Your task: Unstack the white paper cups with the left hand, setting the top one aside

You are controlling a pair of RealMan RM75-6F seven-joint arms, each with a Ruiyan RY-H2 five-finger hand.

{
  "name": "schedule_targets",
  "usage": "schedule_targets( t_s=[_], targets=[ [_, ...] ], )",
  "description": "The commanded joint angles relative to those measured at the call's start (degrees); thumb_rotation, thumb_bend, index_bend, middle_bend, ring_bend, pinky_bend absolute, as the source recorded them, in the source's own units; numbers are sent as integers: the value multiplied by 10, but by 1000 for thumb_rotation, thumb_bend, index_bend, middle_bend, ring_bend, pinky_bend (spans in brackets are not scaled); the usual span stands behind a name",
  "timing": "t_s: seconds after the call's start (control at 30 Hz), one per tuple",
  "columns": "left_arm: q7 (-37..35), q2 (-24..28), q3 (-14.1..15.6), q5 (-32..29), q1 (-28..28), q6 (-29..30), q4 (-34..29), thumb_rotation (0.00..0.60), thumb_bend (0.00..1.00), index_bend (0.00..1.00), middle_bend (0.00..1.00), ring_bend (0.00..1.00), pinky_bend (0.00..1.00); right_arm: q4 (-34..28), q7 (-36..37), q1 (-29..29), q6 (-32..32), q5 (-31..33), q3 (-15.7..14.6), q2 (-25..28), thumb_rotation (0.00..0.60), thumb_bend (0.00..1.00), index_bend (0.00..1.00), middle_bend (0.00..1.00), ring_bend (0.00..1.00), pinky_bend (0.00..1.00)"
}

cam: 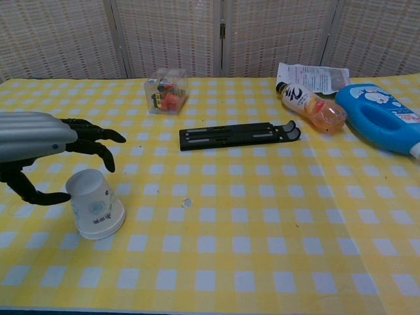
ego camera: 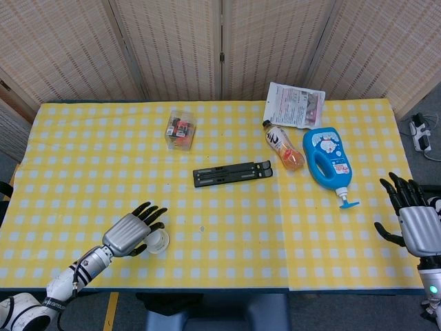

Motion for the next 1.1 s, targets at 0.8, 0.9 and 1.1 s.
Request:
schedule_targets(
  t_s=[0.8,0.9,1.1],
  targets=[
    [4,4,10,19,5,39,4,600,436,401,119,90,30,-4,-1,-2,5,0,0,1,600,295,0,0,41,0],
    [8,15,9,20,7,47,-8,600,435,403,123,93,26,-4,0,-3,6,0,1,2,600,295,0,0,41,0],
    [0,49,8,23,14,63,-48,600,435,403,127,95,23,-2,3,-3,7,0,1,1,600,295,0,0,45,0]
  ],
)
